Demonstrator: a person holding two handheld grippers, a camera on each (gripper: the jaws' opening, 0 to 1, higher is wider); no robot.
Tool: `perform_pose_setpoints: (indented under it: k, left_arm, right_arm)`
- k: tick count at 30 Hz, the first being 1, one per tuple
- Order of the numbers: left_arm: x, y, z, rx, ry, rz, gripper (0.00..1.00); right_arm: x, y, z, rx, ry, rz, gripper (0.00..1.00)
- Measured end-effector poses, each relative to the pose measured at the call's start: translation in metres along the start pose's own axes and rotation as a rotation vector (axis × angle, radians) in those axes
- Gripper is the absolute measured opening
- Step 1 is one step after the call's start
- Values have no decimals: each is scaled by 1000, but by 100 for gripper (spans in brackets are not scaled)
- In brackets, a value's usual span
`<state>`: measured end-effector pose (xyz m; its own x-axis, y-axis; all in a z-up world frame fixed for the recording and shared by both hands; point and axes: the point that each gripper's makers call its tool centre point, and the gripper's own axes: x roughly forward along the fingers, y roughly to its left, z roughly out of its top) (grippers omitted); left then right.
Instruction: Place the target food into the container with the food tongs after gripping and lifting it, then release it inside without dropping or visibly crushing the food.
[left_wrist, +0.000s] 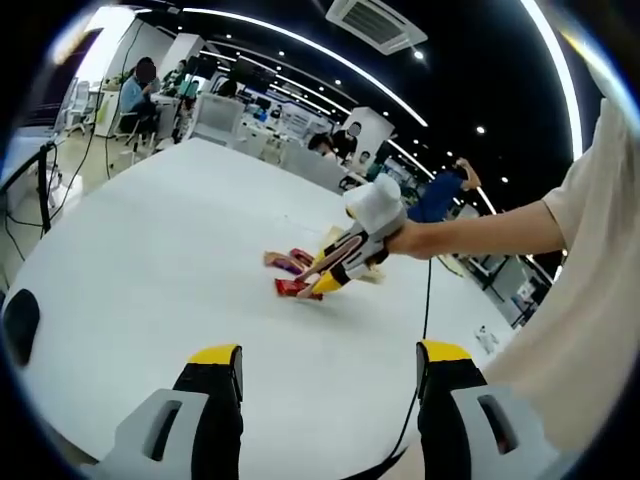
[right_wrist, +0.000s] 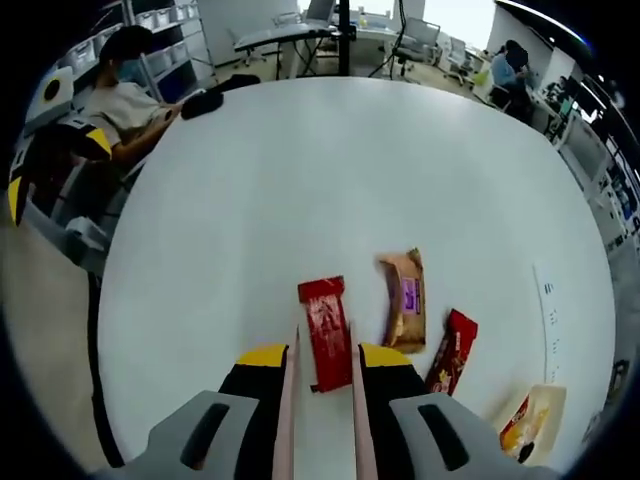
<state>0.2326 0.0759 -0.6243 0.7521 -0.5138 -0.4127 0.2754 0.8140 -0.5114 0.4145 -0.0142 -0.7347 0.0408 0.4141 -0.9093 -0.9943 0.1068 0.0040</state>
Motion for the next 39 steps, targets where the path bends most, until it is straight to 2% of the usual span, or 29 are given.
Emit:
perform_pose_setpoints:
  k: [20,39]
  left_arm:
    - [5,-1,4,6,-6,-12,70]
    - [0,0,1,10,0,-9,70]
  right_arm:
    - [6,-5,-5,16,19,1,25]
    - [4,-6,-8,46,4,-41,22]
